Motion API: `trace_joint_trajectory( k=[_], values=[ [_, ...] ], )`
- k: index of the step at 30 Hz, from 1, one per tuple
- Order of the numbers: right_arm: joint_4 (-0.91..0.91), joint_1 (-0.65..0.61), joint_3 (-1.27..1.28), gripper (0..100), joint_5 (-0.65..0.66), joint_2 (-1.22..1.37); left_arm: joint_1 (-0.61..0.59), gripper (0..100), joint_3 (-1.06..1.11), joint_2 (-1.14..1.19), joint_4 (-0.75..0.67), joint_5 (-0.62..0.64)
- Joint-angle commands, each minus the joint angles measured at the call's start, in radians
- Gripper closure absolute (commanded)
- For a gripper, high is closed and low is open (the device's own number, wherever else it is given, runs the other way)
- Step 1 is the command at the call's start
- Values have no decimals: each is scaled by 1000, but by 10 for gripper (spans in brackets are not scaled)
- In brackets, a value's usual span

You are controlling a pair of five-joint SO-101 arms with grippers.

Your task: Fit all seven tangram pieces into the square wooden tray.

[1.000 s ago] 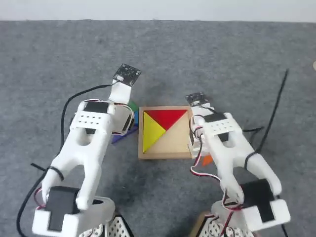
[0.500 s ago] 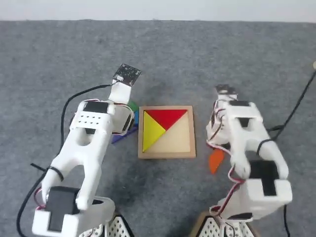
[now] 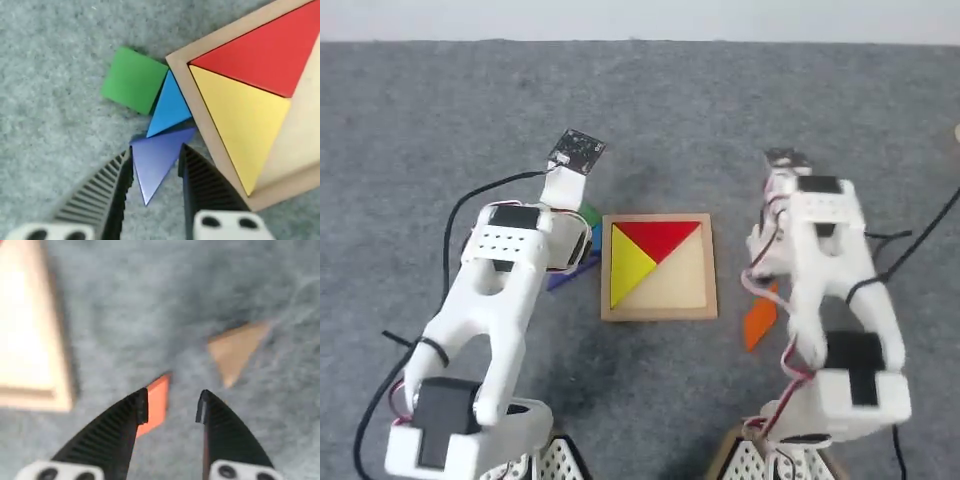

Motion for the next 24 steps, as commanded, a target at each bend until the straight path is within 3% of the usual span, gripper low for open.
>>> trace_joint_trajectory(
  k=[1, 5, 16, 24],
  values=[
    [5, -107, 123, 808, 18, -143, -6, 855, -33, -44, -18, 6],
    [-22, -216, 238, 808, 20, -174, -8, 855, -33, -44, -18, 8],
    [-62, -186, 258, 807, 109, -1, -8, 855, -33, -44, -18, 8],
    [-142, -19, 186, 808, 114, 67, -8, 855, -33, -44, -20, 8]
  ],
)
